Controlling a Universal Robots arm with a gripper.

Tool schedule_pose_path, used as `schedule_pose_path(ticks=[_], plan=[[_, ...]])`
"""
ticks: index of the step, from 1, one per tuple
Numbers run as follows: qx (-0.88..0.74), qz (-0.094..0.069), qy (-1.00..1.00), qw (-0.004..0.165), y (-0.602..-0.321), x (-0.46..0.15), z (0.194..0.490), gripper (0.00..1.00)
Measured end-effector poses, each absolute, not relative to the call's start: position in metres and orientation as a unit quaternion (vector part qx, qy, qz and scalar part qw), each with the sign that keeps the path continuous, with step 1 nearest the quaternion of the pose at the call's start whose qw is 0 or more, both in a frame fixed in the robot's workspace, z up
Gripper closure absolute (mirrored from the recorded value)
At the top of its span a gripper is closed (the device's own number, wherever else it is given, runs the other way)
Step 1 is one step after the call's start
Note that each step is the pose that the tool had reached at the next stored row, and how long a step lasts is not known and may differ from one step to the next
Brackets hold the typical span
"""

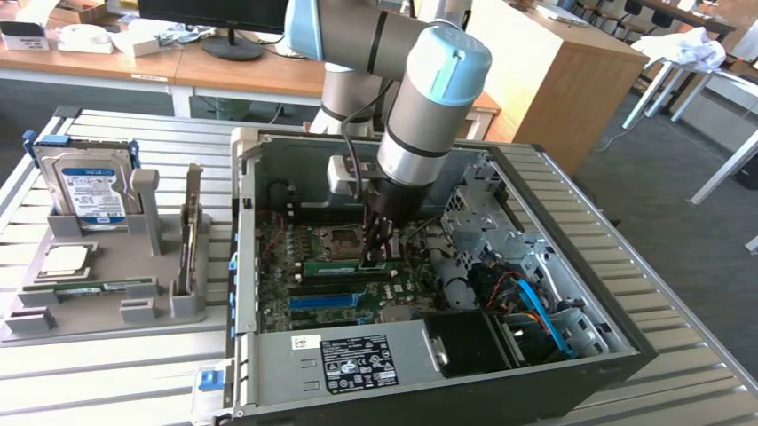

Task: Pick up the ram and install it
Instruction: 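Insert the ram into the slot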

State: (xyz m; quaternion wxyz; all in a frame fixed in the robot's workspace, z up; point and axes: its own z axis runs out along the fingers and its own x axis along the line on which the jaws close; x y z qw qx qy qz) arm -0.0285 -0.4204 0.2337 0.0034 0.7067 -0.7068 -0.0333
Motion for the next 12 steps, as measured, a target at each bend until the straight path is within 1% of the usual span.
schedule_pose_path(ticks=[12], plan=[[0.707,-0.033,-0.707,0.004,-0.4203,-0.0285,0.233,0.89]])
